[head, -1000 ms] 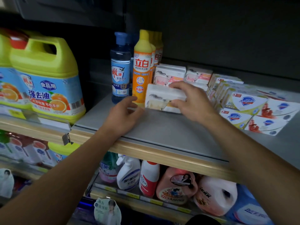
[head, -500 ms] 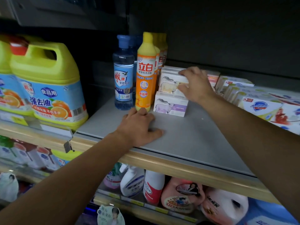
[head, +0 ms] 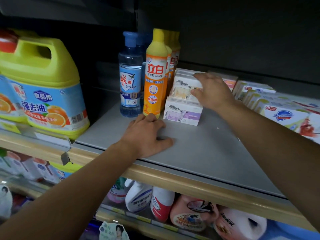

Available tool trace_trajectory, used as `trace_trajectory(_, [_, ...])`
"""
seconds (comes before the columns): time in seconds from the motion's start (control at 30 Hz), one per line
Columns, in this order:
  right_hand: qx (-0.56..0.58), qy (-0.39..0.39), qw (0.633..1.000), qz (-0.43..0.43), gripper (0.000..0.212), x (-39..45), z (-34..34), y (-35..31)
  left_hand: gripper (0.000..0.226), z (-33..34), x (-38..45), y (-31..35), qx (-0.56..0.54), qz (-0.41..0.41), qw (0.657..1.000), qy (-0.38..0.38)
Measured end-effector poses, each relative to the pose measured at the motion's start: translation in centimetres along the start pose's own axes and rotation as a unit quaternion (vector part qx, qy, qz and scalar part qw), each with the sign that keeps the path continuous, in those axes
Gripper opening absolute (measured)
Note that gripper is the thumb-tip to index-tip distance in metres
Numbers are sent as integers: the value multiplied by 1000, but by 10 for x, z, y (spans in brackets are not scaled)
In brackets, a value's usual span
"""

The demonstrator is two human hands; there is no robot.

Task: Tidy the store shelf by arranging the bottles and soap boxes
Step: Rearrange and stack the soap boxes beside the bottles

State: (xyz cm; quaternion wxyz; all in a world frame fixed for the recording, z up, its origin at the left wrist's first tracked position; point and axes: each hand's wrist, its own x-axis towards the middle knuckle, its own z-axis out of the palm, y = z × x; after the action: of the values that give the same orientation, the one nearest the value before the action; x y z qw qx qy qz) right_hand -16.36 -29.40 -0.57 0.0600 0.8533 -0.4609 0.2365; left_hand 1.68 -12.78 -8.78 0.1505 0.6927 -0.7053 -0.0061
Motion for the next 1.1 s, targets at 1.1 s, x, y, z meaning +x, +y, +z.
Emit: trace_trajectory(1.1, [-6, 14, 1000, 27, 64, -7, -66, 49, 54, 1, 17, 30, -66, 40, 997, 26])
